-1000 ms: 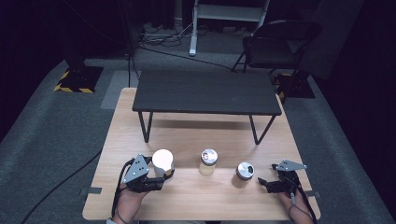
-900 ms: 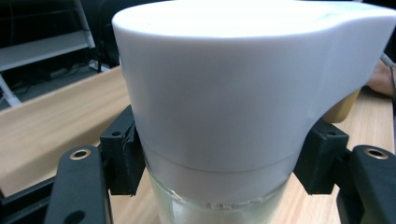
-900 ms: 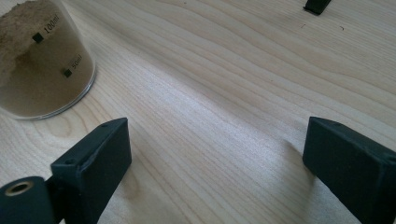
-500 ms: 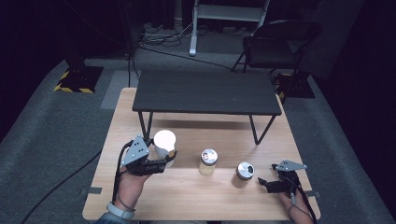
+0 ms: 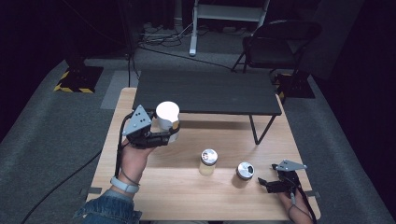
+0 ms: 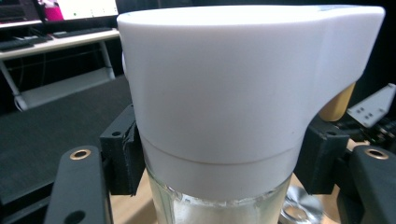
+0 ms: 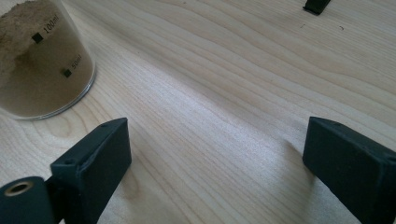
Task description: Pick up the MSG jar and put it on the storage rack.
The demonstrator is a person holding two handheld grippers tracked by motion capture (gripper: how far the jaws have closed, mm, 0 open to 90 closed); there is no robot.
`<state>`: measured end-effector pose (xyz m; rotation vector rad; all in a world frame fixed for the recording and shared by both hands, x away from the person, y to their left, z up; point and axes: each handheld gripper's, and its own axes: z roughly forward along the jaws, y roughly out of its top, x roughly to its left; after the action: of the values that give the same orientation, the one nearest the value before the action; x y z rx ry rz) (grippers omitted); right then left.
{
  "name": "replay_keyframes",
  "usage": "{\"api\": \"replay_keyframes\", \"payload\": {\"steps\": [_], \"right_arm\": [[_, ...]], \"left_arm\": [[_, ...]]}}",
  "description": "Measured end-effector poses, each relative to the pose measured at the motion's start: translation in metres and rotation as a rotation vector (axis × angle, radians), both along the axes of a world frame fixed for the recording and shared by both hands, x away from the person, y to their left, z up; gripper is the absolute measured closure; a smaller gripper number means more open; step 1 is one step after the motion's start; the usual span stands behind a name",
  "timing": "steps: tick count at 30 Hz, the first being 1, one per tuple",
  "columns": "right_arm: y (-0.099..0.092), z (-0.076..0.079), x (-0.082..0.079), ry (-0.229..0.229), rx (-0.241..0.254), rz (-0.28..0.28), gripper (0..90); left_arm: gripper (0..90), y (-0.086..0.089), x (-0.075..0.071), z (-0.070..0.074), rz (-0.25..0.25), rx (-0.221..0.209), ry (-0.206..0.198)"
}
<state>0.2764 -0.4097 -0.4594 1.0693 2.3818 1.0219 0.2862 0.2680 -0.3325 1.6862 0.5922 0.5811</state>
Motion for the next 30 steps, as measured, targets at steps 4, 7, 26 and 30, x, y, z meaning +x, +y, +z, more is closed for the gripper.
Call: {"api": "replay_keyframes", "payload": {"steps": [4, 7, 26, 30], "right_arm": [[0.000, 0.000, 0.000, 0.001, 0.000, -0.001, 7.4], [0.001, 0.000, 0.000, 0.001, -0.001, -0.003, 7.4], [0.002, 0.000, 0.000, 0.001, -0.001, -0.011, 7.3], [0.002, 0.000, 0.000, 0.001, -0.001, -0.011, 7.3]], "left_arm": [[30.4, -0.003, 0.005, 0.007, 0.016, 0.006, -0.011], [30.4, -0.005, 0.014, 0.012, 0.023, 0.002, -0.024], [30.4, -0.017, 0.067, 0.034, 0.059, -0.044, -0.024], [30.4, -0.027, 0.077, 0.030, 0.087, -0.032, -0.015]]}}
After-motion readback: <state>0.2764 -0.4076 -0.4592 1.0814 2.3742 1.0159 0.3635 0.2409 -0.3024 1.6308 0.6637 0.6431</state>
